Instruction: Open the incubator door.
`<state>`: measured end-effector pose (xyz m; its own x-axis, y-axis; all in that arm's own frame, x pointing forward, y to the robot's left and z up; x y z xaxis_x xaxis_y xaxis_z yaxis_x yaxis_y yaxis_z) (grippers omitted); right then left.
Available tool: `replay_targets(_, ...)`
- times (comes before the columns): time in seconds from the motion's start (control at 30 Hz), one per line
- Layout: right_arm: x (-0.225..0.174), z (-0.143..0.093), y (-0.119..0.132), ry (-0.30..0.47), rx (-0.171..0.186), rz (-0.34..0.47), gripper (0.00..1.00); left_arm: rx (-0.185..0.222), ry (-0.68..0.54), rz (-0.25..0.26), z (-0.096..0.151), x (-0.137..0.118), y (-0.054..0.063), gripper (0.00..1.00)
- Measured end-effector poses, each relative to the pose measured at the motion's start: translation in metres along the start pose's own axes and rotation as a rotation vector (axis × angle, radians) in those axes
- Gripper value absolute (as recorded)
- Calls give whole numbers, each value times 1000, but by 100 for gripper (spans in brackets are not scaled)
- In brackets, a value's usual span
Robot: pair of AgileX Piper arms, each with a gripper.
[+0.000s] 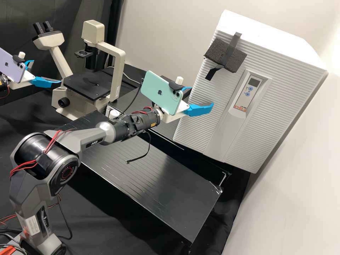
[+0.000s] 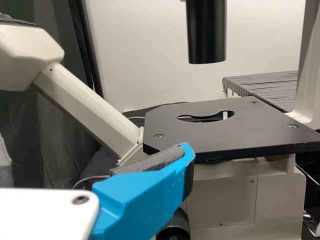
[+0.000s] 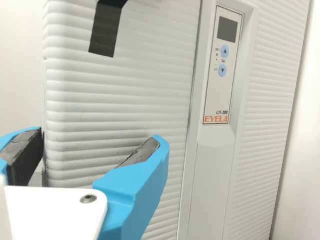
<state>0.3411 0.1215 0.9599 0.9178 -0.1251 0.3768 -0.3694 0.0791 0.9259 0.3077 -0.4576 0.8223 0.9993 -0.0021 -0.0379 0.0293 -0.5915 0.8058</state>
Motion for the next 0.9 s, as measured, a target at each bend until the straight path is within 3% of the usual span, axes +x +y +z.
replay_targets(0.57,-2,-1,5,-3,11,-11,0,0,0,0,0,0,0,100)
replay_targets(0.9,-19,17,22,0,12,-32,0,0,0,0,0,0,0,100)
